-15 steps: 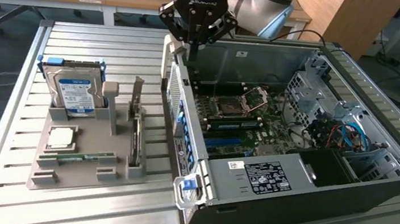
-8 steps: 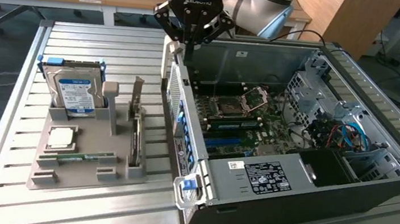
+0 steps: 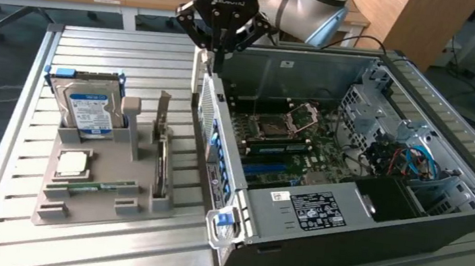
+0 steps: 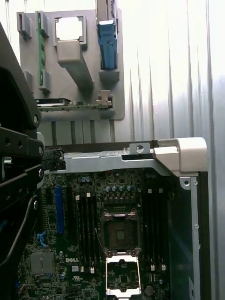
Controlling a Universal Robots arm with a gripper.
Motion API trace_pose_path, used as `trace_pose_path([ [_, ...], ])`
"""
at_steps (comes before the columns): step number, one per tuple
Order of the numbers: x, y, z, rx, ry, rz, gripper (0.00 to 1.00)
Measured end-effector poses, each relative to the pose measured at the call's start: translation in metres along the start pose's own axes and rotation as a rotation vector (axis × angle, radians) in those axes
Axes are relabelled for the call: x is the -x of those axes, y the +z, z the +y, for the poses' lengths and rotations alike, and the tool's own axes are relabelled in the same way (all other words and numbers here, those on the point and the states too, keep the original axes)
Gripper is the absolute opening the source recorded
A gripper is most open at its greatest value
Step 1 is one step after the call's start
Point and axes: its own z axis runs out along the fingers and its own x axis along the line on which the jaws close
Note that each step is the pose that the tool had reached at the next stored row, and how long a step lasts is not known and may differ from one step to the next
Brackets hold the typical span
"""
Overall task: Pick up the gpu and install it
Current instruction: 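Reach for the gpu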
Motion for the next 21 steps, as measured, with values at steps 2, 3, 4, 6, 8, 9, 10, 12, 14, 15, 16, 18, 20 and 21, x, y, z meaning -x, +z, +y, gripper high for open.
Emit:
trace_pose_path([
  [2,-0.003,0.0001,-0.0002,0.0,0.0,0.0,0.11],
  [3,-0.004,0.0002,-0.0003,0.0,0.0,0.0,0.11],
  [4,-0.006,0.0002,-0.0004,0.0,0.0,0.0,0.11],
  [6,-0.01,0.0003,-0.0007,0.0,0.0,0.0001,0.11],
  [8,-0.014,0.0005,-0.001,0.0,0.0,0.0,0.11],
  [9,-0.015,0.0005,-0.0012,0.0001,0.0,0.0,0.11],
  [10,-0.017,0.0005,-0.0013,0.0,0.0,0.0,0.11],
  [12,-0.021,0.0005,-0.0016,0.0,0.0,0.0,0.11],
  [14,-0.024,0.0006,-0.0018,0.0,0.0,0.0001,0.11],
  [15,-0.026,0.0007,-0.0019,0.0001,0.0,0.0,0.11],
  [16,-0.027,0.0007,-0.0021,0.0,0.0,0.0,0.11],
  [18,-0.031,0.0007,-0.0024,0.0,0.0,0.0,0.11],
  [20,-0.034,0.0008,-0.0026,0.0,0.0,0.0,0.11],
  [21,-0.036,0.0008,-0.0028,0.0,0.0,0.0001,0.11],
])
